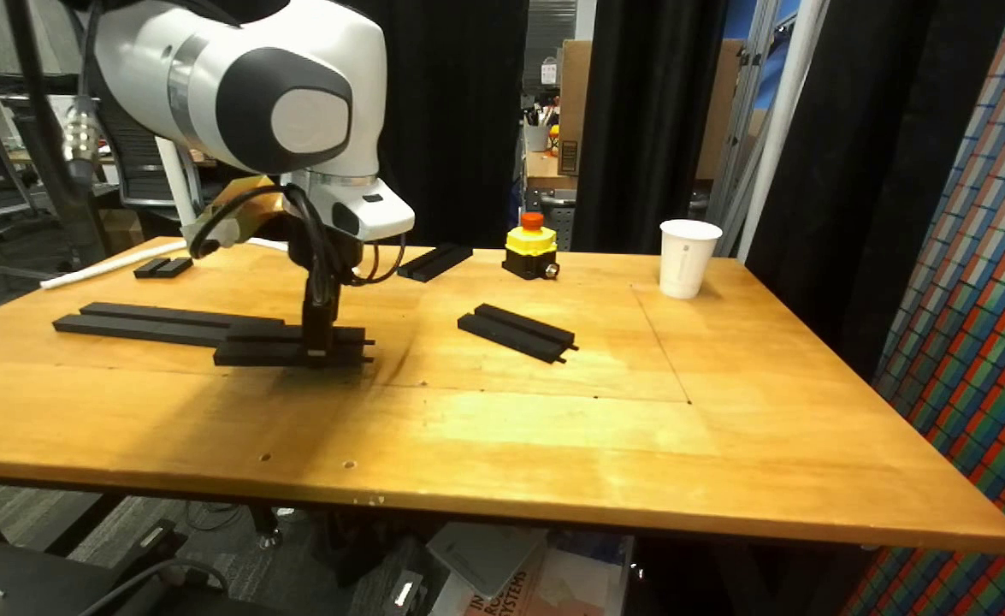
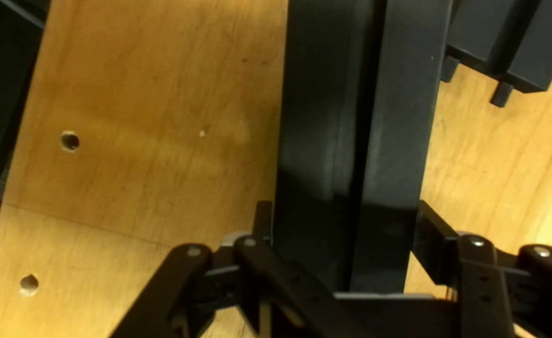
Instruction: Connect the four black pieces together
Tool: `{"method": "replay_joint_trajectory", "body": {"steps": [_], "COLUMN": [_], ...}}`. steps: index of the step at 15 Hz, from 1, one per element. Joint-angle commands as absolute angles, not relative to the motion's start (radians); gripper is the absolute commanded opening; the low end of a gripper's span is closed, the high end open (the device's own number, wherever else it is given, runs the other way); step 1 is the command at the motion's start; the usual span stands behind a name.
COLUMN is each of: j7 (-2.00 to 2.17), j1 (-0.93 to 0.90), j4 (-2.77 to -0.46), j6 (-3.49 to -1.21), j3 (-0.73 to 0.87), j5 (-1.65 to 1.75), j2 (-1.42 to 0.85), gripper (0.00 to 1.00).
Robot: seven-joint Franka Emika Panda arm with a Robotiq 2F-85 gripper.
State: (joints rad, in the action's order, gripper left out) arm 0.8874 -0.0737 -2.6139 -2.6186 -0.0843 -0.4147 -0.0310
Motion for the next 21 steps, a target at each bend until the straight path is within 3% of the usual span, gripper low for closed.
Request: {"method": "replay_joint_trajectory", "body": {"steps": [1, 21], "j7": [0.993, 1.466], "j1": [-0.089, -0.135], "j4": [-2.548, -2.461], "j6": [-2.63, -2.593], "j3": [-0.092, -0.062], "j5": [-0.459, -0.188], "j2": [-0.069, -0.132], "gripper": [0.46, 0.46]}}
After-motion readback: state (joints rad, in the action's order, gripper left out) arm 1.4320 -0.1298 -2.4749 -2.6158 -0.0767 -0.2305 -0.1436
